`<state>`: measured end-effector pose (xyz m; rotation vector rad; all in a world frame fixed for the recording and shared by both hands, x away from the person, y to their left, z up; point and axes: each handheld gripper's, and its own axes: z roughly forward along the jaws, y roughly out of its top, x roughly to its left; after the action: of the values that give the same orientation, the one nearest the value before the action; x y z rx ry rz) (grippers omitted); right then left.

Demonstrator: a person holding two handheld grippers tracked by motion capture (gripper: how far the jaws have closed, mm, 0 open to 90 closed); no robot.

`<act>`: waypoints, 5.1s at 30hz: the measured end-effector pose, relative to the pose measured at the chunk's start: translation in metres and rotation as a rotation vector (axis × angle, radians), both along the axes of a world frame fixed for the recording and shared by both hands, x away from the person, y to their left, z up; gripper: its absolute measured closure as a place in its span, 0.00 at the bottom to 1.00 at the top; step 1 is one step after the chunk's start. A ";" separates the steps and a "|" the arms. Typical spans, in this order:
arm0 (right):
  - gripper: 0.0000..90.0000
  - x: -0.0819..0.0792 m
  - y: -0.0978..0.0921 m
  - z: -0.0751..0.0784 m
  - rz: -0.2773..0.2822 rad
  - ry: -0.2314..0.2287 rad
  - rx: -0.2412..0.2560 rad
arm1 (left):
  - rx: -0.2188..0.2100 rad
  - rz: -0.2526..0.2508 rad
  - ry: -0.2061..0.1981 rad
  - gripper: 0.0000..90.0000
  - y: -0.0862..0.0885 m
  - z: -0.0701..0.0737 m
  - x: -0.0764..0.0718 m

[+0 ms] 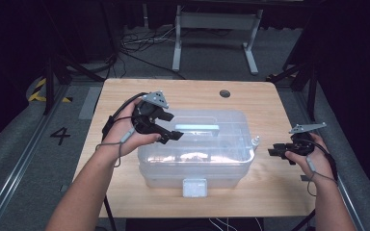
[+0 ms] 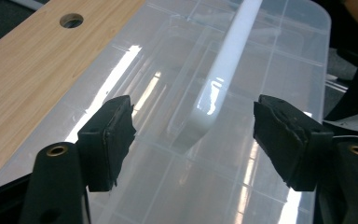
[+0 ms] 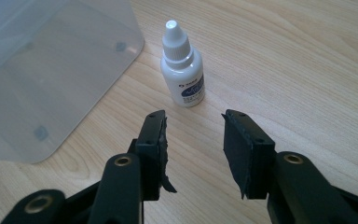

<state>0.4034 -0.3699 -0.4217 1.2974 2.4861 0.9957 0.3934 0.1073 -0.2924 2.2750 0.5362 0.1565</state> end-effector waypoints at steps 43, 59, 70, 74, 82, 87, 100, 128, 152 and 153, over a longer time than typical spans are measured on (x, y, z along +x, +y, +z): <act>0.71 -0.022 -0.005 0.013 -0.001 -0.061 0.025 | 0.092 -0.029 0.004 0.82 -0.015 0.011 0.020; 0.71 -0.028 0.000 0.022 0.021 -0.088 0.036 | 0.081 0.009 0.021 0.81 -0.015 0.022 0.036; 0.71 -0.030 0.002 0.026 0.045 -0.122 0.039 | 0.075 0.025 0.042 0.81 -0.015 0.027 0.049; 0.71 -0.032 0.003 0.028 0.036 -0.116 0.043 | 0.067 0.030 0.055 0.80 -0.014 0.029 0.054; 0.71 -0.033 0.004 0.030 0.057 -0.141 0.040 | 0.031 0.067 0.057 0.80 -0.013 0.031 0.062; 0.71 -0.034 0.005 0.031 0.060 -0.148 0.039 | 0.027 0.072 0.065 0.79 -0.012 0.032 0.067; 0.71 -0.038 0.009 0.037 0.083 -0.178 0.037 | 0.041 0.078 0.081 0.78 -0.013 0.038 0.081; 0.92 -0.055 0.035 0.062 0.200 -0.253 0.187 | 0.048 0.061 0.115 0.77 -0.012 0.043 0.103; 1.00 -0.052 0.081 0.075 0.336 -0.374 0.287 | 0.039 0.056 0.137 0.77 -0.011 0.042 0.104; 1.00 -0.052 0.081 0.075 0.336 -0.375 0.286 | 0.037 0.055 0.137 0.77 -0.010 0.042 0.104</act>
<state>0.3513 -0.2888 -0.3463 0.6698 2.3643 1.5547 0.4978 0.0969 -0.2504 2.3193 0.6725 0.0373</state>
